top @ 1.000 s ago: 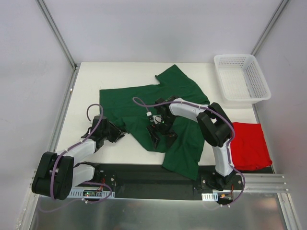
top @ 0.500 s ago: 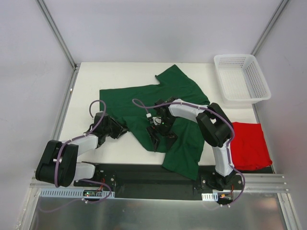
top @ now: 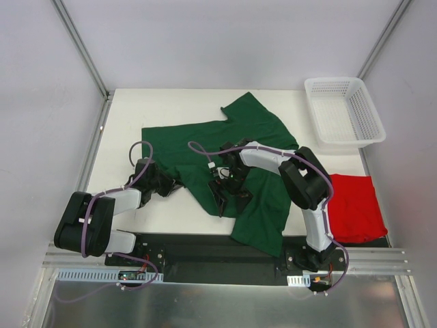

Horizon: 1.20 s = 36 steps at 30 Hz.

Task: Fold and stack the t-shirts

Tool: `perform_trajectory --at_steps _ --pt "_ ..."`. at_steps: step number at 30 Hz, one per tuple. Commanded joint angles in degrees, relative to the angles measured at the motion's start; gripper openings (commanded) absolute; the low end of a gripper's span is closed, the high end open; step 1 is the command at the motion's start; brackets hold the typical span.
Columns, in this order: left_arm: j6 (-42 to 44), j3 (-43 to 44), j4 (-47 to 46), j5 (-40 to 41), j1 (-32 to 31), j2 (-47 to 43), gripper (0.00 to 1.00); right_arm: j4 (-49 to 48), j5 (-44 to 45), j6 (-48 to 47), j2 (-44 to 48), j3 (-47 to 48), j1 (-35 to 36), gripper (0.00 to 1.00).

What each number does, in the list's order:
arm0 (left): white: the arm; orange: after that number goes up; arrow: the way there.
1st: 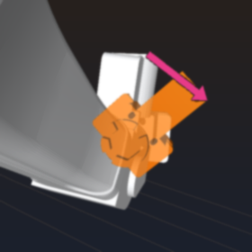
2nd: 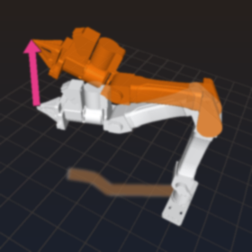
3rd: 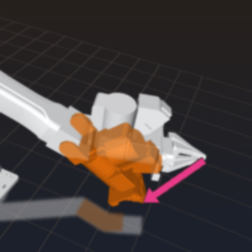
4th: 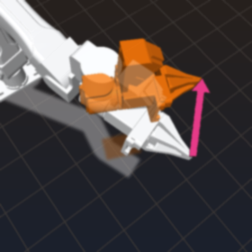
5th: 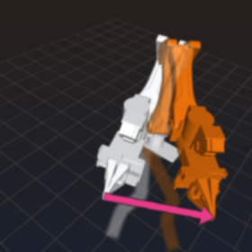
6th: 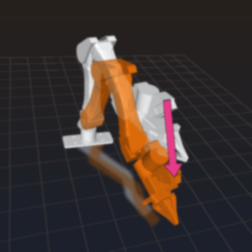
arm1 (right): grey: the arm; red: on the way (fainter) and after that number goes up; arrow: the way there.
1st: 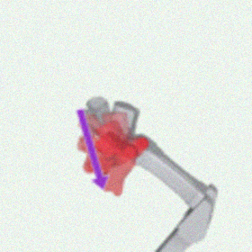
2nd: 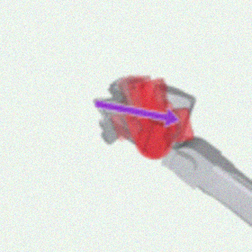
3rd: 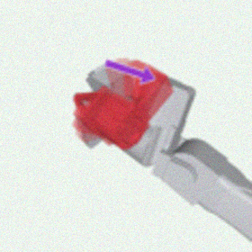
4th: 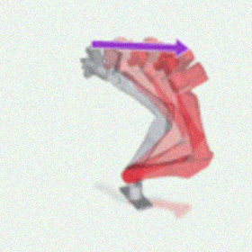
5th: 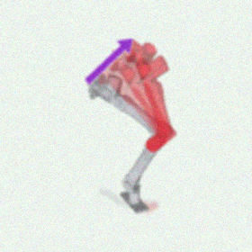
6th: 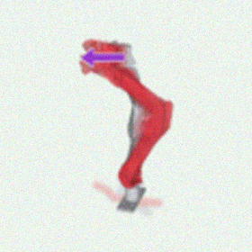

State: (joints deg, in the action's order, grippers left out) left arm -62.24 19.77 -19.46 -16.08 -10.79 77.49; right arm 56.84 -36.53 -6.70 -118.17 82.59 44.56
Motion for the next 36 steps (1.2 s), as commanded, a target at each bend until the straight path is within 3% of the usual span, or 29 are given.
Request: perform_trajectory --at_steps 1,5,14,20,27,36 --pt "1.3 -0.3 0.3 0.2 0.2 1.2 0.0 1.5 -1.8 -1.1 -0.5 -0.1 0.5 0.96" --pt "3.0 1.0 5.7 -1.2 0.2 -0.5 0.0 1.5 -1.8 -0.9 -0.8 0.3 0.5 0.96" --pt "7.4 5.3 30.5 0.3 0.2 -24.5 0.0 1.6 -1.6 -0.9 -2.1 1.2 0.5 0.96" --pt "11.6 5.8 44.5 1.8 0.3 -33.9 0.0 1.6 -2.1 -0.9 -2.9 1.7 0.6 0.96" --pt "13.6 6.8 54.3 2.5 0.5 -38.5 0.0 2.1 -2.3 -1.2 -3.6 2.4 0.6 0.96" --pt "17.1 20.4 73.7 8.5 0.5 -41.5 0.0 2.5 -2.6 -1.2 -4.4 2.8 0.6 0.96"
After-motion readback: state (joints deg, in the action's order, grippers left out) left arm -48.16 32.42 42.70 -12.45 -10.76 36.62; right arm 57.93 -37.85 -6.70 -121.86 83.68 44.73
